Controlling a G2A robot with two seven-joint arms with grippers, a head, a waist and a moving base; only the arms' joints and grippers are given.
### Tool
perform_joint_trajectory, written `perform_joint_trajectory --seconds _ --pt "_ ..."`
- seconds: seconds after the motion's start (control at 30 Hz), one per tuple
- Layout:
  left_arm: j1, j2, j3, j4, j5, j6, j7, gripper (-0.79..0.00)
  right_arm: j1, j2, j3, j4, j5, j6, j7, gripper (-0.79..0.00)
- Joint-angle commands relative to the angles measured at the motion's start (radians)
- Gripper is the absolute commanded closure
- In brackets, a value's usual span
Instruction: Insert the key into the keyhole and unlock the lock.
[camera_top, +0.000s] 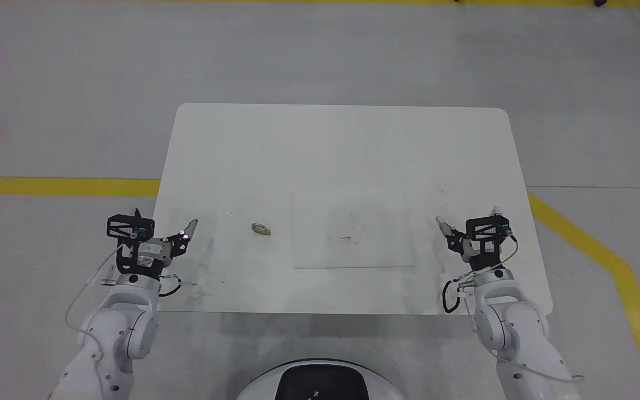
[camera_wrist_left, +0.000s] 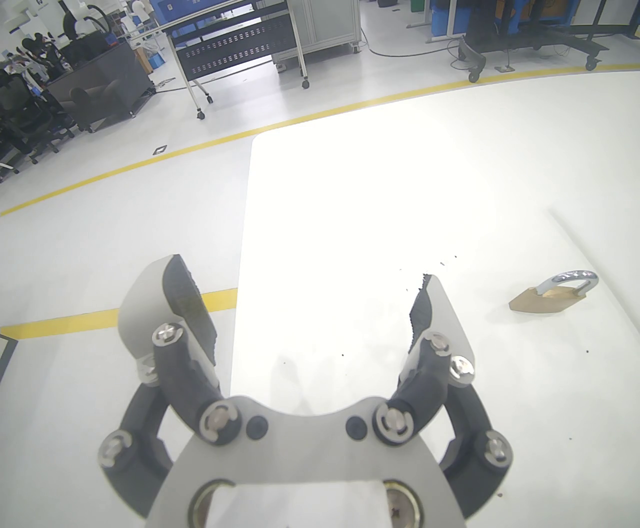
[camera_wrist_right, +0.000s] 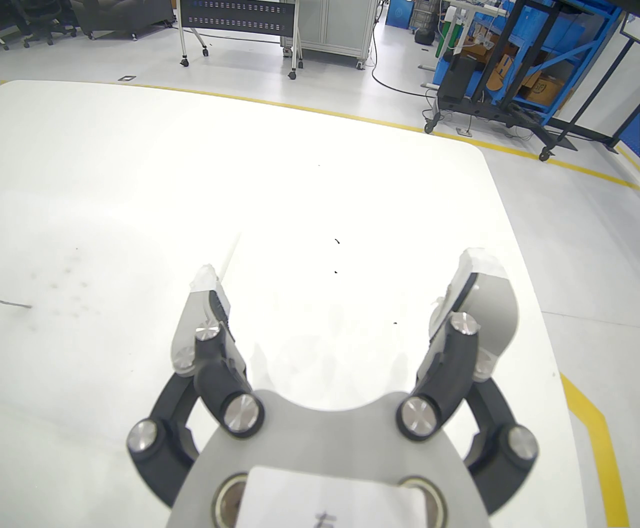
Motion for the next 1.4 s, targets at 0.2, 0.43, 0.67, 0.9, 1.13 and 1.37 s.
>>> perform_joint_trajectory --seconds 0.2,0.43,0.67,0.9,1.13,1.37 --pt "0.000 0.000 0.000 0.000 0.000 0.000 0.000 -0.785 0.117 0.005 -0.086 0.023 -0.013 -0.284 0.009 -0.785" --pt "0.000 0.000 0.000 0.000 0.000 0.000 0.000 -0.785 0.273 0.013 -0.217 0.108 -0.068 -0.632 0.133 -0.785" --pt "0.000 0.000 0.000 0.000 0.000 0.000 0.000 -0.785 0.430 0.005 -0.361 0.240 -0.139 -0.787 0.276 -0.243" --pt "0.000 0.000 0.000 0.000 0.000 0.000 0.000 -0.785 0.500 -0.004 -0.426 0.286 -0.153 -0.793 0.288 -0.092" --pt "0.000 0.000 0.000 0.000 0.000 0.000 0.000 -0.785 0.538 -0.007 -0.470 0.294 -0.149 -0.823 0.315 0.000" --pt "0.000 0.000 0.000 0.000 0.000 0.000 0.000 -0.785 0.529 0.008 -0.397 0.241 -0.118 -0.831 0.247 0.000"
